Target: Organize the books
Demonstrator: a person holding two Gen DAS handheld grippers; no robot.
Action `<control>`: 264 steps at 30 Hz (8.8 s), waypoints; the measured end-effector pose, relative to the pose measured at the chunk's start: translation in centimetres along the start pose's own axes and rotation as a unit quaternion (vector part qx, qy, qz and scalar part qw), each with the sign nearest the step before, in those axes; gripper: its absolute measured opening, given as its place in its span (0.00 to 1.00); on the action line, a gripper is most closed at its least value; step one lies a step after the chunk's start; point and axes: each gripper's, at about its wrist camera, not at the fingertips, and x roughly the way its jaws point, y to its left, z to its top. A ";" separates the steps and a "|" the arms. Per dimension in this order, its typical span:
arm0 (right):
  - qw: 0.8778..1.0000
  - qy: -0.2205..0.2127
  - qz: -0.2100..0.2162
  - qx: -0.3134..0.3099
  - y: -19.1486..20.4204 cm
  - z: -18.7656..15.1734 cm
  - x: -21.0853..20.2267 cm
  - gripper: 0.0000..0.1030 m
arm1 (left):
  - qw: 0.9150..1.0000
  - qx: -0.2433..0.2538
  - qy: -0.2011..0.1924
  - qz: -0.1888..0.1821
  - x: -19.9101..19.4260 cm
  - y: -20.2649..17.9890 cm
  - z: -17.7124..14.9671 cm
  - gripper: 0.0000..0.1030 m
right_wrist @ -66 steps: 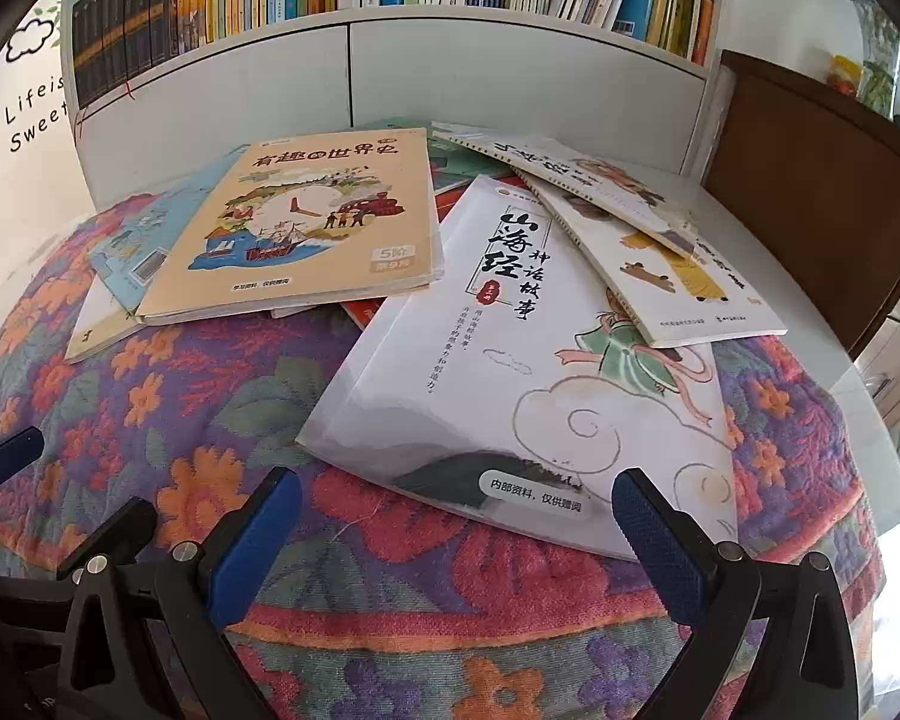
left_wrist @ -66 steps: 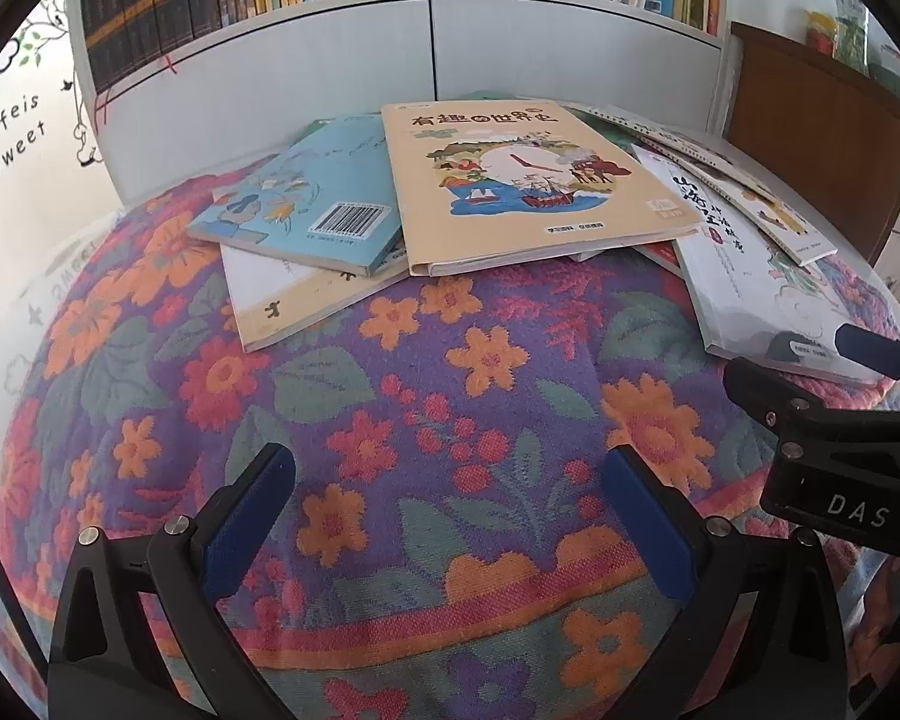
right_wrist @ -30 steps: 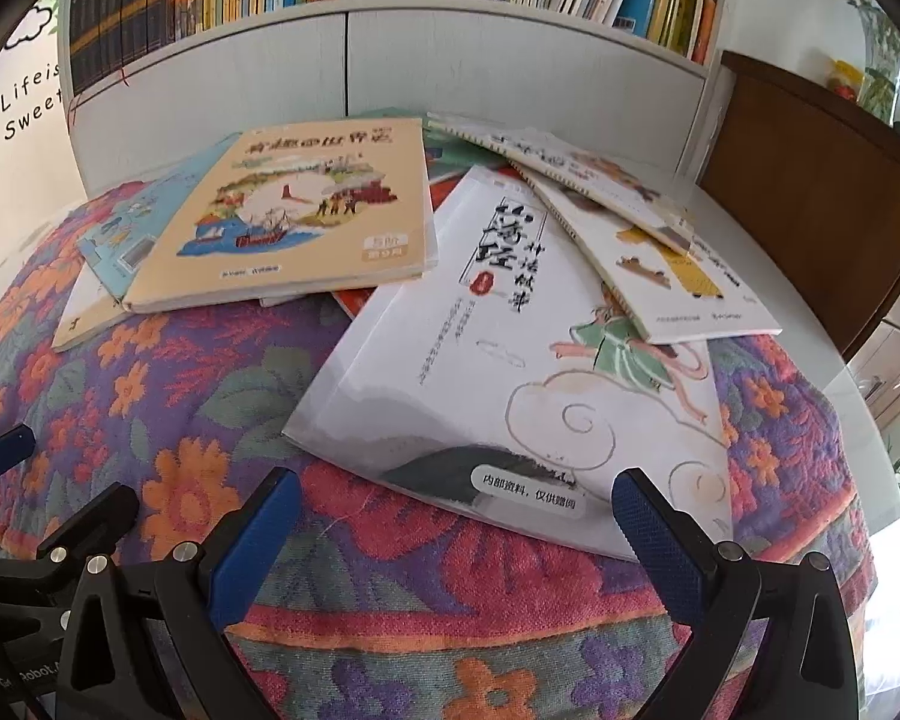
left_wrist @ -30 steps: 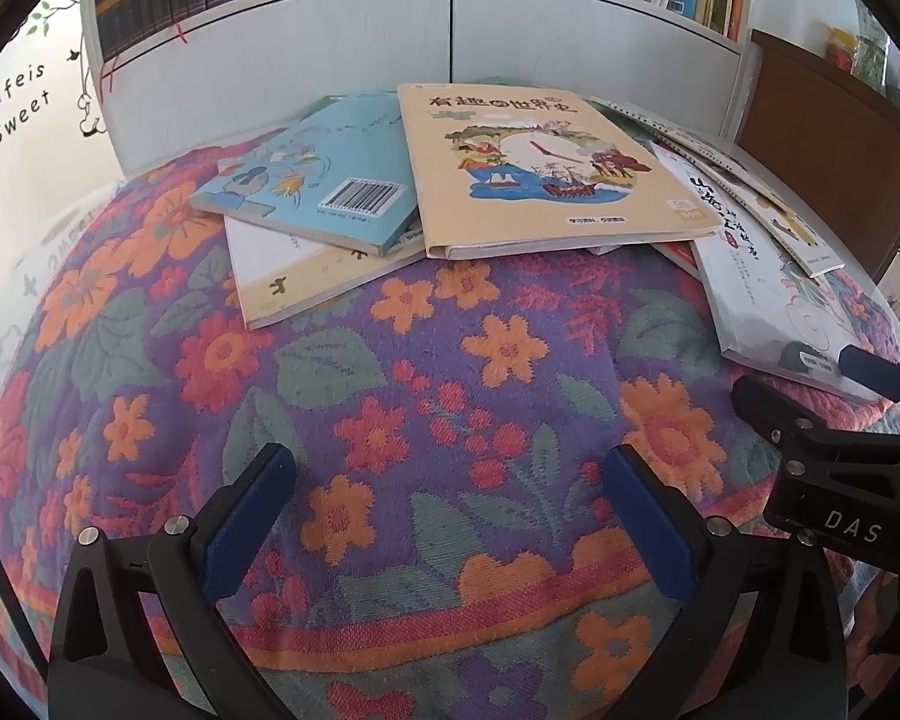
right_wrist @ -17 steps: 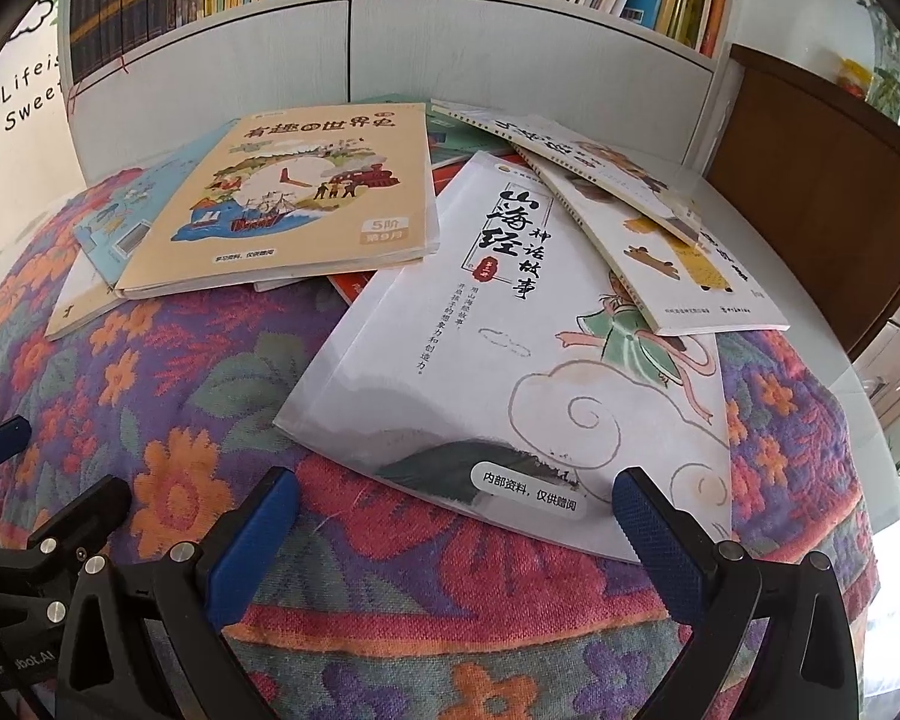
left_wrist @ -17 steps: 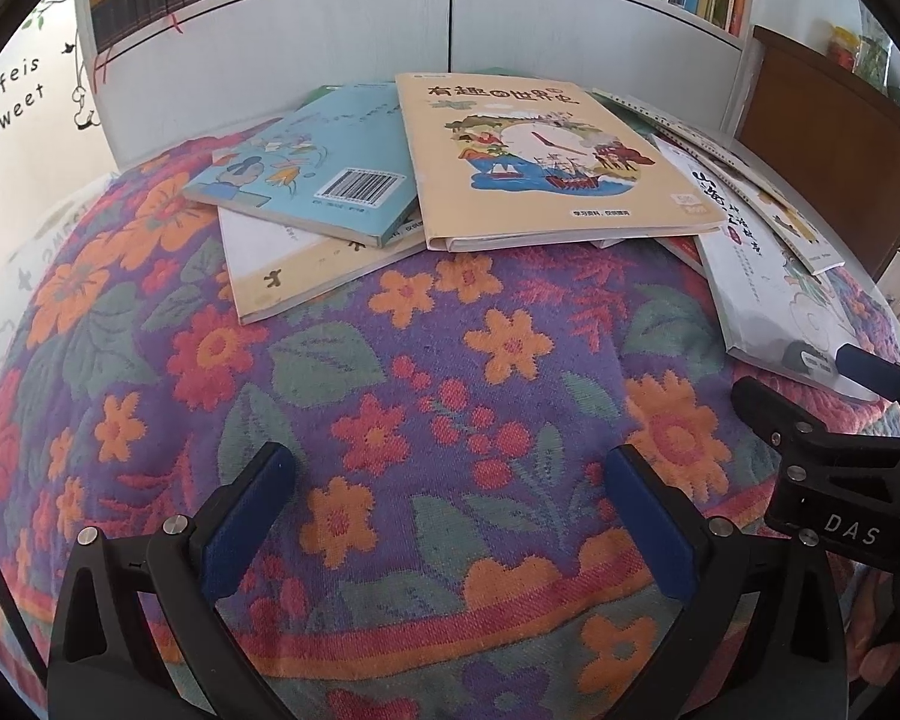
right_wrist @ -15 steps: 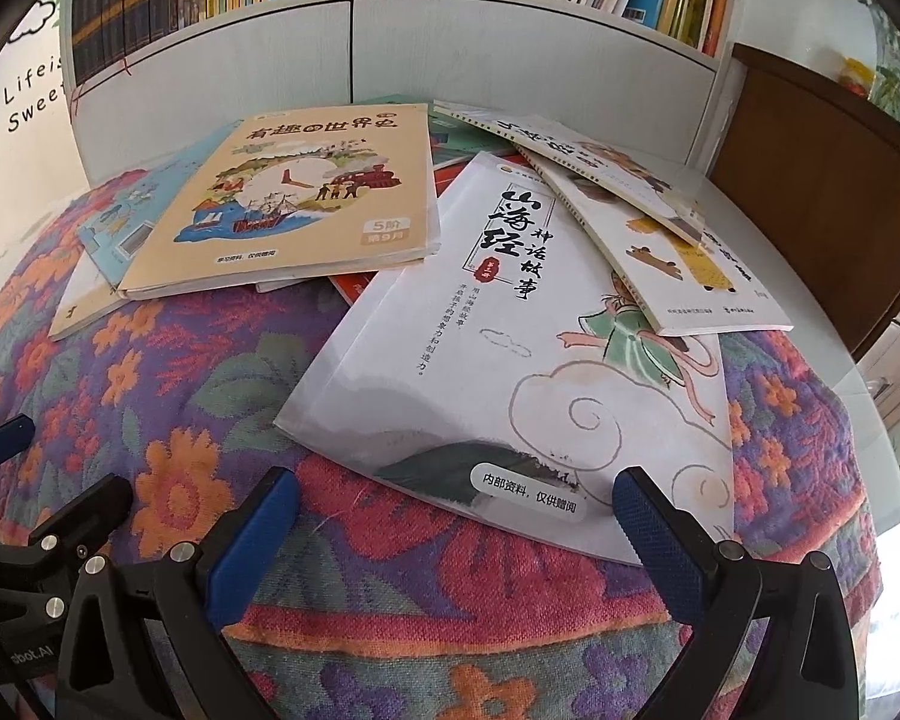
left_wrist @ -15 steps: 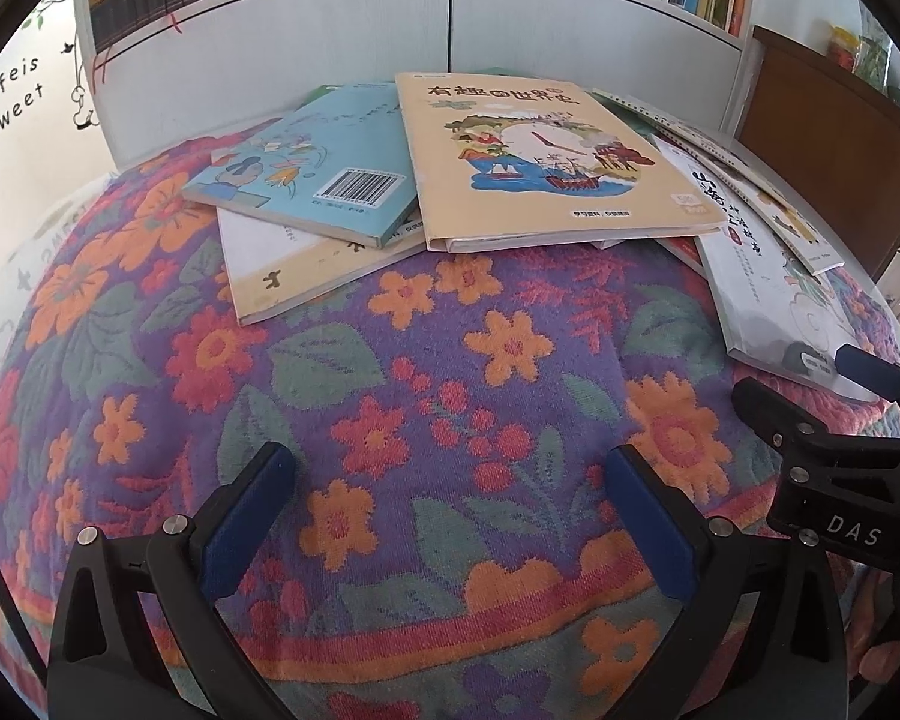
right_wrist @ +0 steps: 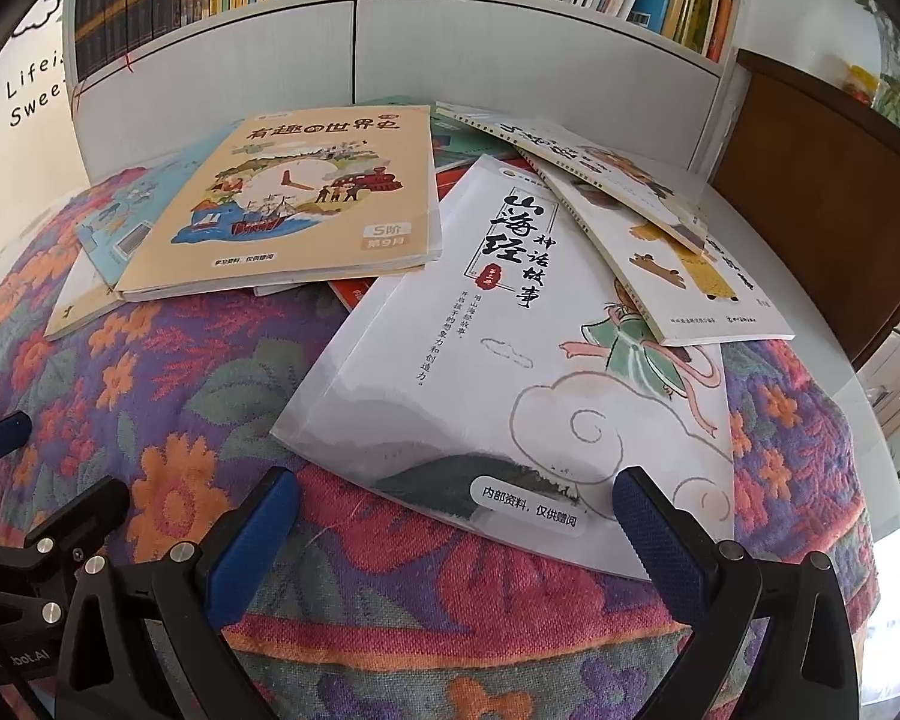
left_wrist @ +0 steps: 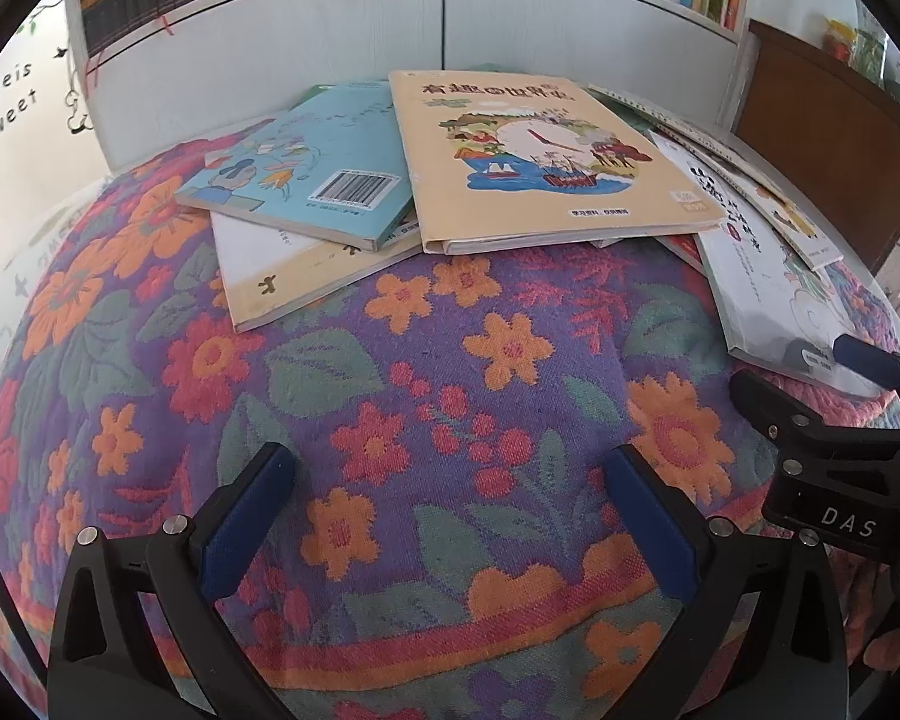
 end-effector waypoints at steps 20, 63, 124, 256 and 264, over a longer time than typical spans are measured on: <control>0.964 0.043 0.217 0.150 -4.8 15.3 3.7 0.81 | 0.993 -0.117 -0.004 0.002 3.6 4.7 14.1 0.99; 0.934 0.139 0.308 0.118 -1.7 11.9 8.4 0.34 | 0.996 -0.059 0.016 -0.059 3.5 6.3 10.0 0.34; 0.927 0.164 0.330 0.066 5.0 5.7 4.5 0.22 | 0.983 -0.136 0.075 -0.103 0.4 17.0 4.5 0.36; 0.856 0.030 0.454 0.245 6.7 14.2 12.2 0.33 | 0.994 -0.106 0.000 -0.023 6.6 13.1 14.0 0.42; 0.849 0.059 0.449 0.274 7.5 12.9 14.3 0.10 | 0.994 -0.108 0.008 -0.028 6.6 13.3 14.3 0.42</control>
